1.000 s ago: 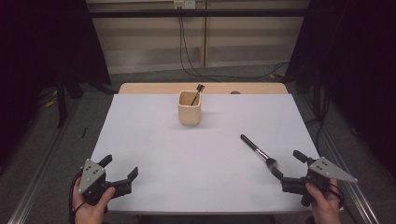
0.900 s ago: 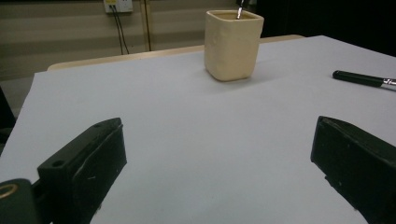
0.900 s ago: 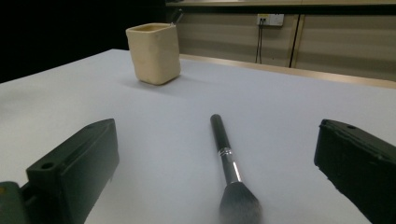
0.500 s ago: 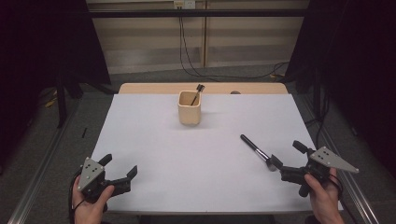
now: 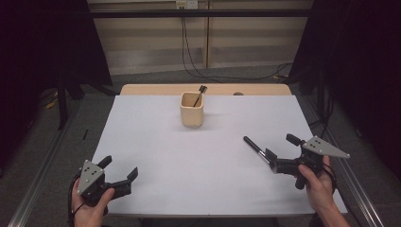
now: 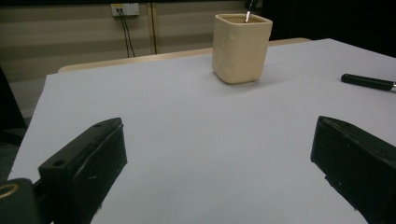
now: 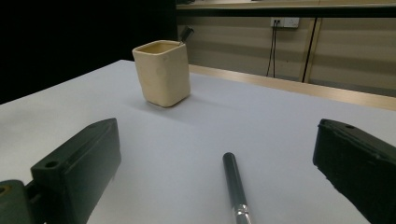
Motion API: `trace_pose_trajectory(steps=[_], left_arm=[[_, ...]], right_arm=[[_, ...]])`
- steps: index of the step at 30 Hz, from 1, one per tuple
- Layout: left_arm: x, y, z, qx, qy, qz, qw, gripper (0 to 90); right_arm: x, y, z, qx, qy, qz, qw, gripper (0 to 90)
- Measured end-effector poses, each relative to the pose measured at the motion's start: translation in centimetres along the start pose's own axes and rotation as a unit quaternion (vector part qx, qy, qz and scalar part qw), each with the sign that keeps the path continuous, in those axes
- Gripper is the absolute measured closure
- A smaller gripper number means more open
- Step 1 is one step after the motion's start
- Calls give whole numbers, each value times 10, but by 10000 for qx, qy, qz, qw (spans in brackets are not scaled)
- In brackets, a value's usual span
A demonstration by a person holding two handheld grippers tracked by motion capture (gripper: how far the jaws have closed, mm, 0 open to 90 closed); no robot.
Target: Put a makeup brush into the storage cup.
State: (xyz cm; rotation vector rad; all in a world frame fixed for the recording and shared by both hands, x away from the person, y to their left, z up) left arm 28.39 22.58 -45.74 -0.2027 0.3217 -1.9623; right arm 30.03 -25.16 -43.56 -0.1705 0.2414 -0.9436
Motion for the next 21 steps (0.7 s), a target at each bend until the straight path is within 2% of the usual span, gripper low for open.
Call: trace_pose_trajectory(steps=[2,4,6,8,14,16,19,21], left_arm=[[1,-1,0,-7,-53,-24,10000,35],[4,-3,1,30,-27,-42,10000,32],[6,-4,2,61,12,-78,10000,32],[6,-3,2,62,-51,-88,9999,32],[4,-1,2,29,-18,-85,10000,39],[5,-1,3,35,-38,-97,9999,40],[6,-2,2,44,-38,-111,9999,38],[6,-2,2,50,-45,-99,9999,35]], right_arm=[[3,3,2,-36,23,-3,10000,6],[5,7,5,-34,63,77,9999,20],[8,12,8,-59,12,35,10000,14],[10,17,10,-83,5,30,10000,8],[13,30,18,-58,-20,49,10000,0],[14,34,19,-127,2,87,9999,0],[20,37,21,-170,-42,15,9998,0],[24,41,23,-147,16,7,9999,0]])
Point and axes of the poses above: each handheld gripper's, and its own axes: y roughly forward along the jaws, z roughly out of its top, x roughly to its right, the point moved 8 cm from there along y, roughly forward along the jaws, and after that the axes turned 6 degrees about z, right-handed, at the moved point
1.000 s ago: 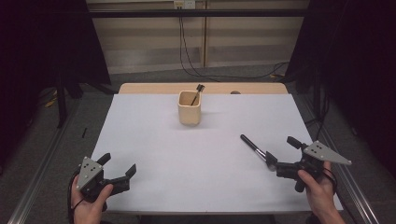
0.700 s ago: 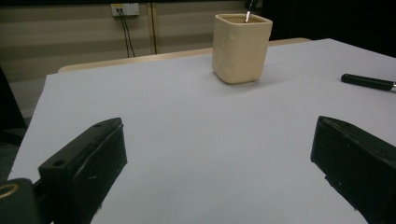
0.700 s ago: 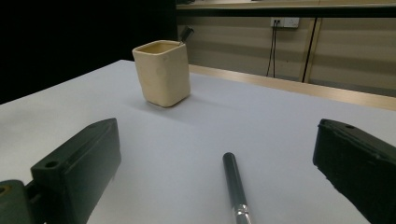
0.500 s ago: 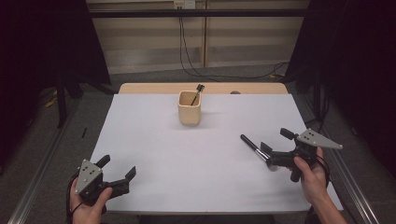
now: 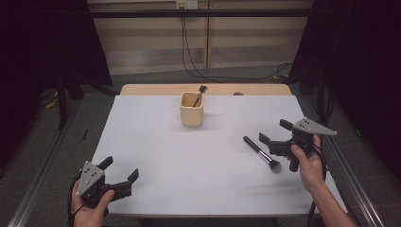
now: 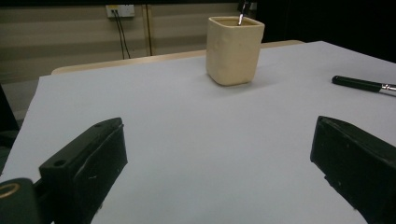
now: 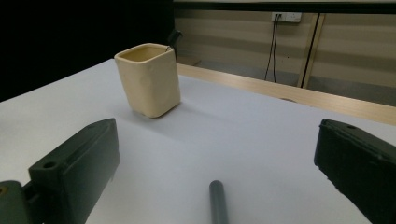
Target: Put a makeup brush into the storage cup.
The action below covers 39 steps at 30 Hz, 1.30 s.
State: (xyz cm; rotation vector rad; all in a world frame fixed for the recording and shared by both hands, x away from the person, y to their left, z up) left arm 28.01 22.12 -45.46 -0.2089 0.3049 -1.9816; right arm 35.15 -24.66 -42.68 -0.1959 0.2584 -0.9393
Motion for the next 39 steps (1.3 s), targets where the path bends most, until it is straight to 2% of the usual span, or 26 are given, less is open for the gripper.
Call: trace_pose_trajectory(steps=[4,11,14,16,19,22,29,31,35,38,39], left_arm=[[1,-1,1,-4,36,16,10000,34],[2,-1,1,2,82,2,10000,34],[0,-1,0,9,53,6,10000,34],[-1,-1,0,6,71,14,10000,34],[-1,-1,0,20,30,33,10000,35],[0,0,0,-7,60,18,10000,36],[3,4,-1,-41,131,-32,9999,34],[4,5,-1,-45,135,-44,9999,33],[4,5,-1,-66,148,-43,9999,34],[4,6,0,-58,133,-57,9999,33],[3,6,0,-55,139,-52,9999,33]], right_arm=[[6,9,3,-56,-13,-49,10000,0],[11,24,16,-205,30,22,9998,0],[10,26,18,-467,101,136,9988,0],[8,28,17,-709,114,328,9969,0],[10,28,12,-918,95,361,9951,0],[11,29,2,-1260,178,573,9902,0],[16,25,-10,-1880,64,509,9808,3],[16,23,-14,-2062,132,626,9764,6],[18,22,-21,-2378,247,677,9686,10],[22,22,-25,-2558,254,537,9649,38],[23,22,-26,-2642,267,547,9625,36]])
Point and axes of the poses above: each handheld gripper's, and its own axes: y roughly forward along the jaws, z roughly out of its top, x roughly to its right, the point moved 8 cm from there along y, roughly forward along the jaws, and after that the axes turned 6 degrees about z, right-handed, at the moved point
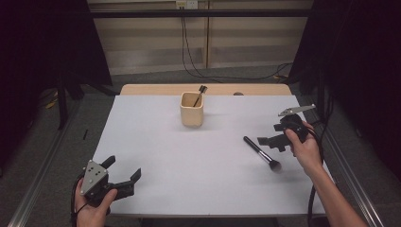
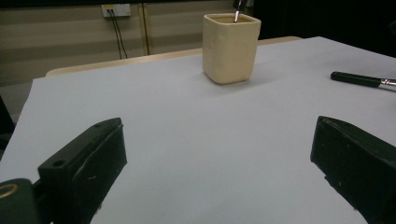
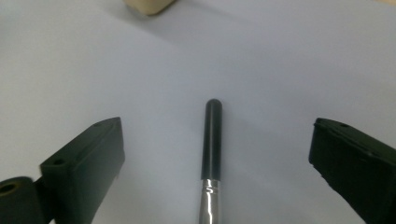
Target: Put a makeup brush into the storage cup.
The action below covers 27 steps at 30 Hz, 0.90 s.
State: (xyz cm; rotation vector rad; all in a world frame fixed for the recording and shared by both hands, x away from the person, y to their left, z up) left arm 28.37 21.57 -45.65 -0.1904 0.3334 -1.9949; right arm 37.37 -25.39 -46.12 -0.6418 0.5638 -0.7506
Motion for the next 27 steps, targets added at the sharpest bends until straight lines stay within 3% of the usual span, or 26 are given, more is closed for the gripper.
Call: trace_pose_trajectory(steps=[8,14,23,27], left_arm=[[-2,-1,1,42,-10,-2,10000,32],[3,-1,0,6,57,-73,10000,32],[3,-1,0,-6,88,-57,9999,32],[3,-1,-1,-8,110,-57,9999,32]], right_arm=[[5,8,-8,-862,165,90,9961,45],[7,3,-4,-1069,72,-3,9942,46],[9,9,-13,-1820,80,137,9832,43],[10,13,-17,-2067,73,67,9783,55]])
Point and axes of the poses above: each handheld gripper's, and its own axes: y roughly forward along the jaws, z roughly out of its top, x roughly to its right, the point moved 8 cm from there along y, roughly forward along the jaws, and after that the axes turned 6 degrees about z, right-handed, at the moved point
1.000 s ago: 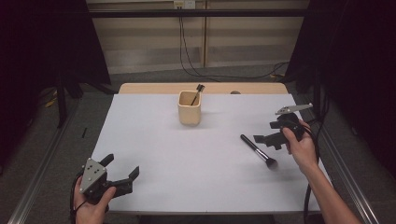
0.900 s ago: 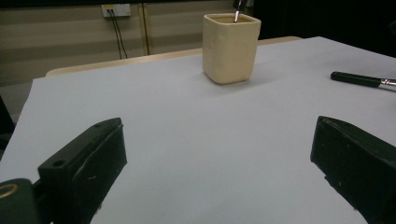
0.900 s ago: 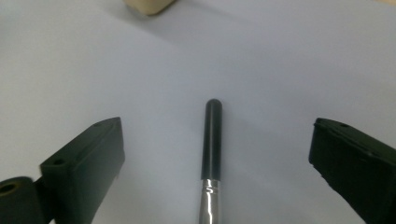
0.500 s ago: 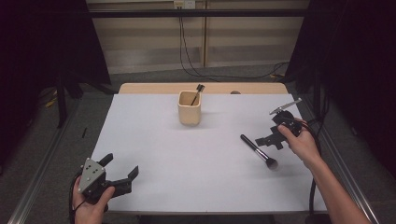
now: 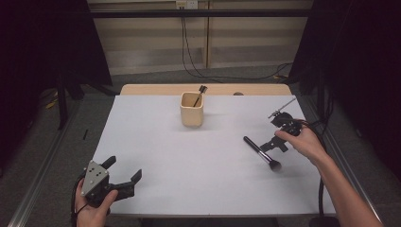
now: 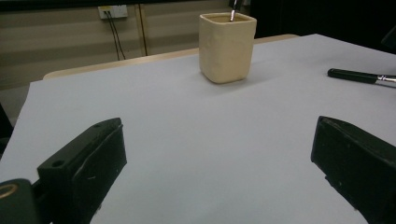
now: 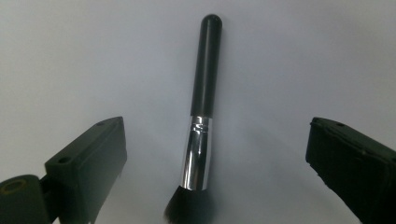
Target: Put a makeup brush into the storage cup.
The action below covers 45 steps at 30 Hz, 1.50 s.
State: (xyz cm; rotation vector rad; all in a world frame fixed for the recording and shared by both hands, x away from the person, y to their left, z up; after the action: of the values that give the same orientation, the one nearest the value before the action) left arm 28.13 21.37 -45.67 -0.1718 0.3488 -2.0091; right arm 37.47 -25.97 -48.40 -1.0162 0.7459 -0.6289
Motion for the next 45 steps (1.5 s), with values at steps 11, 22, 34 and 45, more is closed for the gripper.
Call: trace_pose_trajectory(steps=[11,22,34,45], left_arm=[[-2,0,-1,-7,1,21,10000,32],[-4,0,-1,1,-33,51,10000,32],[-4,0,-1,9,-48,38,10000,32],[-6,-2,-1,6,-20,49,10000,32]], right_arm=[[-1,21,-12,-757,-20,-174,9970,61],[-4,32,-19,-1060,-34,-126,9943,240],[-6,43,-26,-1394,-235,-551,9884,448],[-10,43,-23,-1612,-39,-530,9855,713]])
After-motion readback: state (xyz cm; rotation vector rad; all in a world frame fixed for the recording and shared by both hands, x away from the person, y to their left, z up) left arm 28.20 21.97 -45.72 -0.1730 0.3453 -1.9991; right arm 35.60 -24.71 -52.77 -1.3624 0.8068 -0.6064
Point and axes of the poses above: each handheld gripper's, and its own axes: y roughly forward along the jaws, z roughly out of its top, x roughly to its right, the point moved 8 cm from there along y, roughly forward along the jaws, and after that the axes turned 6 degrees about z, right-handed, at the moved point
